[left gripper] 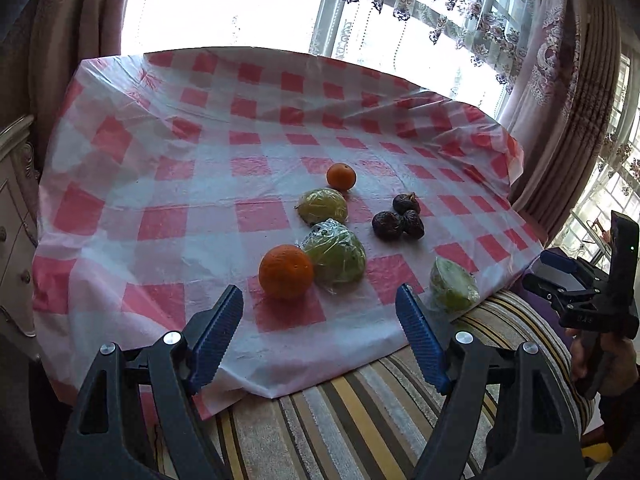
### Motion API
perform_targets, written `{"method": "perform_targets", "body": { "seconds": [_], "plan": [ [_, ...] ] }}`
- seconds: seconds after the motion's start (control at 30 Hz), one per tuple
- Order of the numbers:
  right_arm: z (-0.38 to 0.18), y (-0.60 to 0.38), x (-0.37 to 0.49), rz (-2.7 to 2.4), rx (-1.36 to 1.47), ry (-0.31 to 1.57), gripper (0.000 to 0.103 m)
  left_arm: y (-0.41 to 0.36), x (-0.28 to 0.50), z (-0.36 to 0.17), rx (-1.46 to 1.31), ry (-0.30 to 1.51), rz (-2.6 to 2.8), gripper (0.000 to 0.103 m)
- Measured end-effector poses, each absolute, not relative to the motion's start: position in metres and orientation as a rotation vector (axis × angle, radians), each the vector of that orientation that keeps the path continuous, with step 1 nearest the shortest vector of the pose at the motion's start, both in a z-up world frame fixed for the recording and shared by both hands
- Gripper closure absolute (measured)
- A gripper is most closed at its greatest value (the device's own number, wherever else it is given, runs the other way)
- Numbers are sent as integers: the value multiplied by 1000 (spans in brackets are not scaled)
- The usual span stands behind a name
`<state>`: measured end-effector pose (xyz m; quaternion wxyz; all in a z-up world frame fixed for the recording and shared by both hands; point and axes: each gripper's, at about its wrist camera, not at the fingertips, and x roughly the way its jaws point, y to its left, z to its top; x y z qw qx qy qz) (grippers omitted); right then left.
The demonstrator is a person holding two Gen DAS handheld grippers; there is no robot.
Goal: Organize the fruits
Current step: 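Move both open tools back over the remaining fruit on the tablecloth, then grasp the large orange with the left tool while the right tool grasps the bagged cabbage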
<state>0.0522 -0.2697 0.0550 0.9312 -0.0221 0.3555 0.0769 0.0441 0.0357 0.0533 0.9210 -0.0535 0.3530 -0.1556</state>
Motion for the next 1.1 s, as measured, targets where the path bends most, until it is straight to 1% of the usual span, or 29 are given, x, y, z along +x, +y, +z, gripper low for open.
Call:
{"method": "perform_targets", "body": {
  "seconds": [0.1,0.17,0.27,0.4,0.63,0.83,0.9,1.1],
  "plan": [
    [54,-262,57,176,-47,730,5,33,47,46,-112,741,-319,29],
    [51,-255,61,199,-49,741,5,31,49,43,-106,753,-318,32],
    [49,-243,65,229,-69,745,5,30,55,35,-105,785,-297,32],
    [47,-225,72,283,-94,755,5,34,70,27,-142,833,-251,38],
    [40,-196,87,362,-149,796,5,37,99,17,-182,893,-168,38],
    [32,-180,101,396,-179,835,5,28,117,11,-135,919,-137,38],
    [31,-178,105,401,-179,841,5,27,121,8,-131,931,-137,46],
    [25,-173,115,410,-178,873,5,24,124,5,-117,936,-143,54]
  ]
}}
